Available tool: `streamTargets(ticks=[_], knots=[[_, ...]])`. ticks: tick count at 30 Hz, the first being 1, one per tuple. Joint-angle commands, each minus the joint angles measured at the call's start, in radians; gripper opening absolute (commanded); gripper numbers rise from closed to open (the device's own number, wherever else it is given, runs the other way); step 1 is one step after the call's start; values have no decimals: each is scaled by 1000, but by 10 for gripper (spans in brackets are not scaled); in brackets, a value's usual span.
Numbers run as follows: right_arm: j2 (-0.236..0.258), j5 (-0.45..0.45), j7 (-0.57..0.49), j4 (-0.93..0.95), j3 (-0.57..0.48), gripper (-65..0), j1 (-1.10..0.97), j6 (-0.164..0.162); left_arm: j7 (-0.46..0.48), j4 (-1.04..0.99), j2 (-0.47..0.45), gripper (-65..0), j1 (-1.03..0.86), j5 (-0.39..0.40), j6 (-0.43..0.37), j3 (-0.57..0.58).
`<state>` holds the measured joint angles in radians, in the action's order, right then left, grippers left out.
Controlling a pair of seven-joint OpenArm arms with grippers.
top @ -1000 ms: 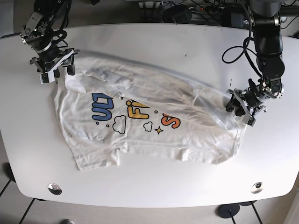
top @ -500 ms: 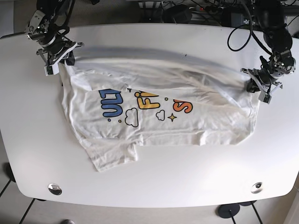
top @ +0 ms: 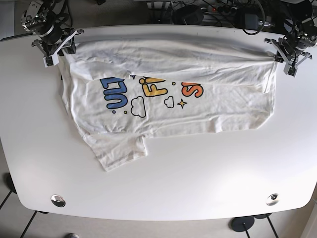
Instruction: Fold the T-shirt properly
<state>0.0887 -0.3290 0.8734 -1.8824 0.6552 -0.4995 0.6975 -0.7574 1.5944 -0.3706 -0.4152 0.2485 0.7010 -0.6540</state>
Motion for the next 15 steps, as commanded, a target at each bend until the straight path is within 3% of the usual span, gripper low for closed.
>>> streamTargets(ticks=[1, 4, 8, 10, 15], knots=[[12, -11, -16, -55, 7, -317, -23, 1, 9, 47, -20, -650, -12, 2, -3, -43], [9, -32, -20, -125, 7, -209, -41, 1, 9, 117, -20, -650, -9, 2, -3, -74], [18, -137, -16, -128, 33, -176, 17, 1, 9, 189, -23, -637, 22, 8, -3, -62], [18, -101, -16, -96, 21, -181, 104, 1, 9, 191, -21, -597, 97, 2, -3, -40], [13, 34, -16, 17, -85, -182, 328, 1, 9, 188, 8, -596, 223, 1, -3, -14]])
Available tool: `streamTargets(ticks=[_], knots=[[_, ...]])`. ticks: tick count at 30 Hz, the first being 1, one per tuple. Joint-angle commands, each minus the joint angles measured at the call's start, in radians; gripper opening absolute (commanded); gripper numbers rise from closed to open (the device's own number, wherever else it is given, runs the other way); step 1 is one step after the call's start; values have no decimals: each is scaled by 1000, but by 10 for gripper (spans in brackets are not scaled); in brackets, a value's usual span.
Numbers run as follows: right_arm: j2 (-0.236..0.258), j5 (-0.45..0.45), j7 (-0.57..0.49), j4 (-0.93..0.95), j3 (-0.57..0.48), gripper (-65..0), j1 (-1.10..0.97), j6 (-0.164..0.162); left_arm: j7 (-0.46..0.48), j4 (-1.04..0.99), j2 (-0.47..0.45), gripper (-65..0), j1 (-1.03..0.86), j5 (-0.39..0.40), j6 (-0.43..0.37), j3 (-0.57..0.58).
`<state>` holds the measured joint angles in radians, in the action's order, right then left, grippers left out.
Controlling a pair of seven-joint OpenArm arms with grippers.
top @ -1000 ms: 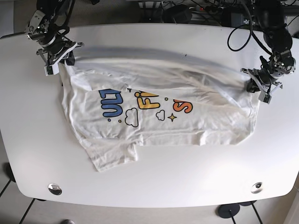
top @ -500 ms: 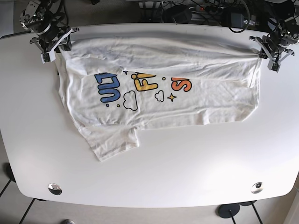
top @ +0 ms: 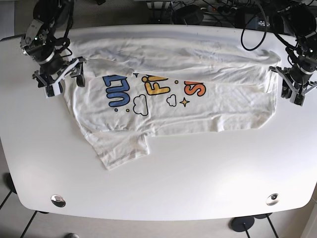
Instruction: Fold the T-shirt properly
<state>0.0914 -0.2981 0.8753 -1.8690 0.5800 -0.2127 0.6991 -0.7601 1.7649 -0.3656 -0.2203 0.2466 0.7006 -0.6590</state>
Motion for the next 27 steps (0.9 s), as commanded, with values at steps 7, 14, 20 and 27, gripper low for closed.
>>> streamTargets(ticks=[7, 14, 20, 27], knots=[[18, 155, -28, 251, -84, -182, 356, -1, 12, 16, 122, -596, 226, -191, -2, -9], [121, 254, -236, 843, -104, -184, 672, -1, 15, -167, 158, -596, 468, -341, -2, 86], [124, 254, -305, 1000, -104, -185, 695, -1, 17, -259, 145, -596, 551, -343, -2, 83], [78, 256, -339, 1004, -105, -419, 649, -1, 67, -429, 79, -590, 592, -343, -2, 86]])
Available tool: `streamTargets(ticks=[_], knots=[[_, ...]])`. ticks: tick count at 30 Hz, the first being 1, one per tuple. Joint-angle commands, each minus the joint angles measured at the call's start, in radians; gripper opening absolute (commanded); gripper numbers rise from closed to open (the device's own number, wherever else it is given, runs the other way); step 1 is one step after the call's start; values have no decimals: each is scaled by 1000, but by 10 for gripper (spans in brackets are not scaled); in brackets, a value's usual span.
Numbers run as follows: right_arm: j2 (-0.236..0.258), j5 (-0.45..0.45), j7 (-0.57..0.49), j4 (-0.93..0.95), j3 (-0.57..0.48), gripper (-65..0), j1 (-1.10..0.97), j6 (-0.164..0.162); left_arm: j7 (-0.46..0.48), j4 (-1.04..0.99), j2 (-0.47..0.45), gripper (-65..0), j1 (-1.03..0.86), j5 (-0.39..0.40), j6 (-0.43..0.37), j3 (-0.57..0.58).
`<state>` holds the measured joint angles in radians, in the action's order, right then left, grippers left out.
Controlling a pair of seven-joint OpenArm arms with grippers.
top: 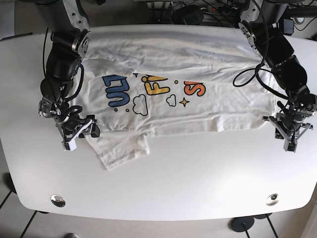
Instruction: Fold the T-shirt properly
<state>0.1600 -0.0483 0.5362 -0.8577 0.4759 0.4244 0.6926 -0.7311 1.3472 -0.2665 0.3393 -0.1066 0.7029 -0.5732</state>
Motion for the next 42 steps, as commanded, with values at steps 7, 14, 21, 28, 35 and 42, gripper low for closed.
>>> streamTargets(ticks=[7, 14, 21, 28, 35, 42], knots=[[10, 9, -5, -8, -1, -602, 11, 6, 201, -297, -53, -594, 62, 14, -5, -3], [8, 6, -3, -8, -1, -602, 11, 6, 262, -417, -55, -596, 56, 15, -5, -1], [8, 6, -1, -10, -1, -602, 11, 6, 262, -412, -57, -596, 51, 17, -5, 31], [-7, 8, -1, -13, -1, -602, 11, 6, 268, -317, -49, -650, 31, 9, -5, -35], [-12, 8, -8, -15, -1, -512, 11, 6, 229, -317, -55, -650, 16, 11, -5, 8], [-12, 14, -58, -15, -1, -380, 9, 6, 229, -314, -55, -650, -21, 12, -5, 11]])
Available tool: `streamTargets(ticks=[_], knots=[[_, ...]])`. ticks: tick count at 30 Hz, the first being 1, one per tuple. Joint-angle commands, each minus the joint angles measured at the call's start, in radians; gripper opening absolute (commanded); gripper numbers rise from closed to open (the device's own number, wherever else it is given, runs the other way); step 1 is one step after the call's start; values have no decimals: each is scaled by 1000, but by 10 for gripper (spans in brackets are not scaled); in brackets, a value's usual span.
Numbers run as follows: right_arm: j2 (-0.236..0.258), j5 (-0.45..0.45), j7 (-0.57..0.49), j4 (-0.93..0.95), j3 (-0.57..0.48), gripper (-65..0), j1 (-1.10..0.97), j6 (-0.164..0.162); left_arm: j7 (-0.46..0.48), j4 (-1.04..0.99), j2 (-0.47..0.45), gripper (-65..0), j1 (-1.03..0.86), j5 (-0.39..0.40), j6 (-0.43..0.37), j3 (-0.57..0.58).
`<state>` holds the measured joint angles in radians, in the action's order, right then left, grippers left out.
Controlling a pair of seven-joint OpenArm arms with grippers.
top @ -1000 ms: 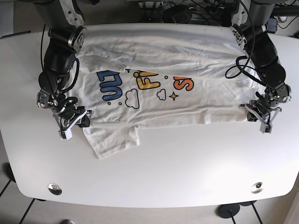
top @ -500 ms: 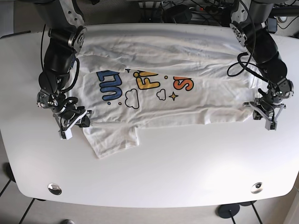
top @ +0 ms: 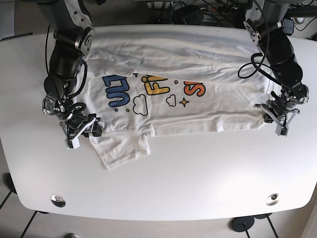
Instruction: Fold the T-shirt properly
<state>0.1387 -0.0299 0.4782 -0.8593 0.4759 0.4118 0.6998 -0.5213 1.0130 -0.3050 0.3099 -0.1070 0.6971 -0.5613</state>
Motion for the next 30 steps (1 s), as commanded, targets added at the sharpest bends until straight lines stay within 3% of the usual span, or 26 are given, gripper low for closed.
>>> streamTargets(ticks=[1, 23, 24, 25, 26, 30], knots=[[9, -5, 0, -13, -1, -360, 22, -2, 19, 20, -16, -650, 7, 14, 1, -1], [8, -14, 6, -13, 1, -347, 2, -2, 45, 22, -36, -650, -22, 14, 1, -38], [1, -17, 3, -8, -1, -406, -14, -2, 34, 7, -21, -646, -36, 7, 1, -40], [2, -1, 31, -21, -7, -543, -12, -5, 38, 21, -32, -650, -21, 14, 1, -44], [4, 5, 44, -27, -10, -617, -11, -6, 38, 28, -36, -650, -14, 17, 1, -47], [4, 6, 46, -29, -12, -640, -8, -6, 35, 29, -36, -650, -9, 18, 1, -47]])
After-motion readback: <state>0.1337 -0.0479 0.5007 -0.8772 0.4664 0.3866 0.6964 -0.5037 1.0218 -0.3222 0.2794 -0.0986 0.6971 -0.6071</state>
